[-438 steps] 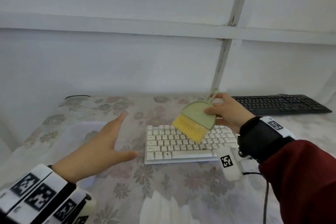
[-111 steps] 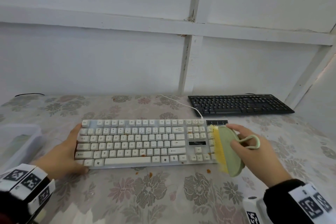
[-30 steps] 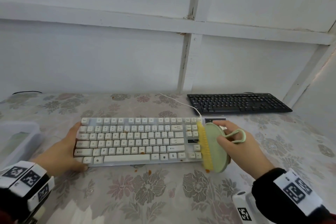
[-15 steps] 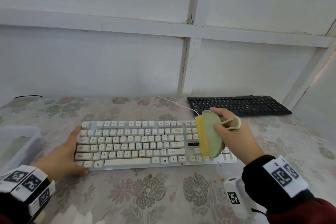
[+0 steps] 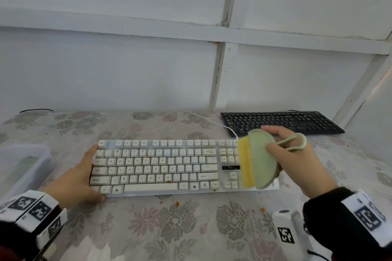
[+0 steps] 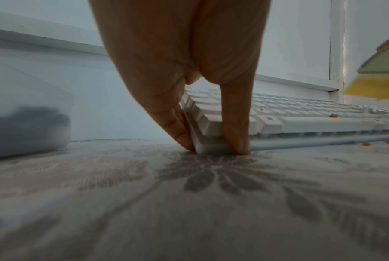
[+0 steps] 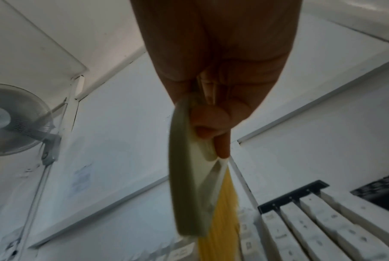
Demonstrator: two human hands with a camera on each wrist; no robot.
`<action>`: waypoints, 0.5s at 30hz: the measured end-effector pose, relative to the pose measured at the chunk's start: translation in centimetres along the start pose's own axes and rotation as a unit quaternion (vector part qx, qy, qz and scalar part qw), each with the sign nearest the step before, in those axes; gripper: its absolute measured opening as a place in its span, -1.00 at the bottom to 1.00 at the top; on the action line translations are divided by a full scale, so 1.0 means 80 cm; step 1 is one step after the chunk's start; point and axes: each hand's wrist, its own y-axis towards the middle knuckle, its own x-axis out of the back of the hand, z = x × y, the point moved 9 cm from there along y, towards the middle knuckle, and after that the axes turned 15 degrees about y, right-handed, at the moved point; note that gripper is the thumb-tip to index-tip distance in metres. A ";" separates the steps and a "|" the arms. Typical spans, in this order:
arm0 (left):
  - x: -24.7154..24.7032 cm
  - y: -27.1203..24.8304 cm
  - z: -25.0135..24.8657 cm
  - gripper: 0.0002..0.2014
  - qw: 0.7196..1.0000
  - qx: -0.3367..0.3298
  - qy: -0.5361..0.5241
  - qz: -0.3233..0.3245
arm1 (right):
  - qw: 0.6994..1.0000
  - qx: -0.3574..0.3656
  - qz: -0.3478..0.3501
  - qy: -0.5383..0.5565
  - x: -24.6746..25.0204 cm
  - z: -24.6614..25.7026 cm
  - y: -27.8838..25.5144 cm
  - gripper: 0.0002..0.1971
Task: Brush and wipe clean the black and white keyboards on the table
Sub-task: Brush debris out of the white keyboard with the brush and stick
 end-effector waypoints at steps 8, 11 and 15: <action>0.002 -0.002 -0.003 0.23 1.000 -0.001 -0.011 -0.004 | 0.999 0.005 0.025 -0.033 -0.026 -0.010 0.014 -0.60; 0.002 -0.001 -0.001 0.24 1.000 -0.002 -0.013 -0.005 | 0.998 -0.011 0.044 -0.052 -0.032 -0.027 -0.008 -0.64; 0.001 0.001 0.001 0.26 1.000 -0.002 -0.013 -0.004 | 0.994 -0.035 0.076 -0.067 -0.033 -0.032 -0.028 -0.65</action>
